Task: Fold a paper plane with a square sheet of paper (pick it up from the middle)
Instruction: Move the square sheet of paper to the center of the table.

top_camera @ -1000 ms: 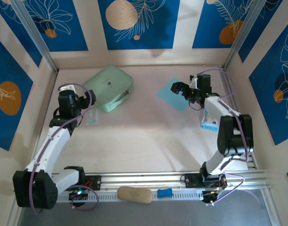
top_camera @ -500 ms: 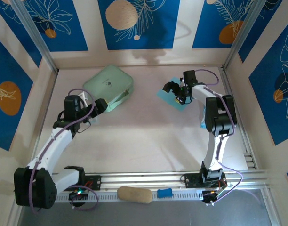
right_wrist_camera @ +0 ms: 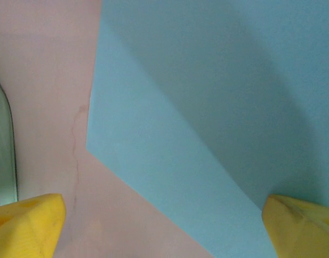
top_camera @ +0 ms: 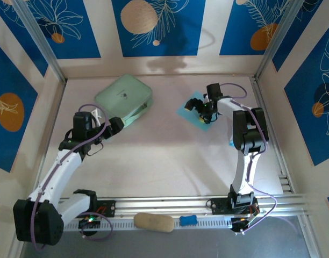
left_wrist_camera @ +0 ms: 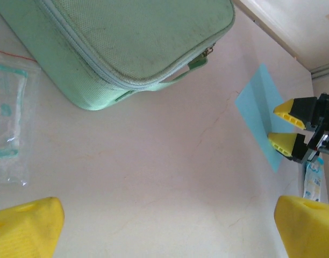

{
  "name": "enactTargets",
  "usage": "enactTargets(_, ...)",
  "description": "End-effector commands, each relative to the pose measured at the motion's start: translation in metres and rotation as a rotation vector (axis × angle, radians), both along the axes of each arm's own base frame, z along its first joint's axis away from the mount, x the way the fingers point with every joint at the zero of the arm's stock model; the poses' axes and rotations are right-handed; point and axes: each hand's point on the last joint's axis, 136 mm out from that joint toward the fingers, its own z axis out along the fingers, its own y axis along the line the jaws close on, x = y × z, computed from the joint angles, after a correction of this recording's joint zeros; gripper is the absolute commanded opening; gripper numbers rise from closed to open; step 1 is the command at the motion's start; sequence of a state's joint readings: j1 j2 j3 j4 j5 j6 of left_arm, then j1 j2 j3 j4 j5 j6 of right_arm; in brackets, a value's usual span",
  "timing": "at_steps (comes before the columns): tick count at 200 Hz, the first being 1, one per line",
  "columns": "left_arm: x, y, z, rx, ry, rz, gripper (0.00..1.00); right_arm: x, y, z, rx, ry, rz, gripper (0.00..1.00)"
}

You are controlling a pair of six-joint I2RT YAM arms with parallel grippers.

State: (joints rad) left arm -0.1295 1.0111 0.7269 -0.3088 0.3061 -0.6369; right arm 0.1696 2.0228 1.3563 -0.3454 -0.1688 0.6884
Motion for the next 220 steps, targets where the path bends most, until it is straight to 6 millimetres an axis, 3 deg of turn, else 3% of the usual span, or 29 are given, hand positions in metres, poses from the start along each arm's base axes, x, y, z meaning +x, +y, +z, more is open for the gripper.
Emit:
enactTargets(1,-0.007,-0.001,0.016,0.01,-0.03,-0.018,1.0,-0.07,0.028,-0.029,-0.002,0.168,0.117,0.96)
enactTargets(68,-0.018,-0.019,0.004,-0.082,-0.002,-0.074,1.0,-0.208,0.099,-0.032,0.054,0.189,0.358,0.94)
enactTargets(89,-0.018,-0.022,0.004,-0.082,0.0,-0.09,0.99,-0.237,0.12,-0.022,0.102,0.155,0.423,0.94)
enactTargets(115,-0.02,-0.032,0.006,-0.076,-0.017,-0.133,0.99,-0.23,0.135,0.014,0.151,0.028,0.452,0.95)
enactTargets(134,-0.022,-0.041,0.004,-0.074,-0.01,-0.165,0.98,-0.212,0.128,0.029,0.1,-0.041,0.421,0.95)
enactTargets(163,-0.025,-0.057,-0.004,-0.063,0.016,-0.21,0.99,-0.199,0.113,0.018,0.106,0.005,0.352,0.95)
enactTargets(201,-0.029,-0.076,-0.017,-0.005,0.044,-0.271,0.99,-0.207,0.113,-0.001,0.131,0.065,0.342,0.94)
enactTargets(220,-0.026,-0.071,-0.016,0.085,0.042,-0.288,1.0,-0.213,0.114,-0.011,0.127,0.098,0.348,0.94)
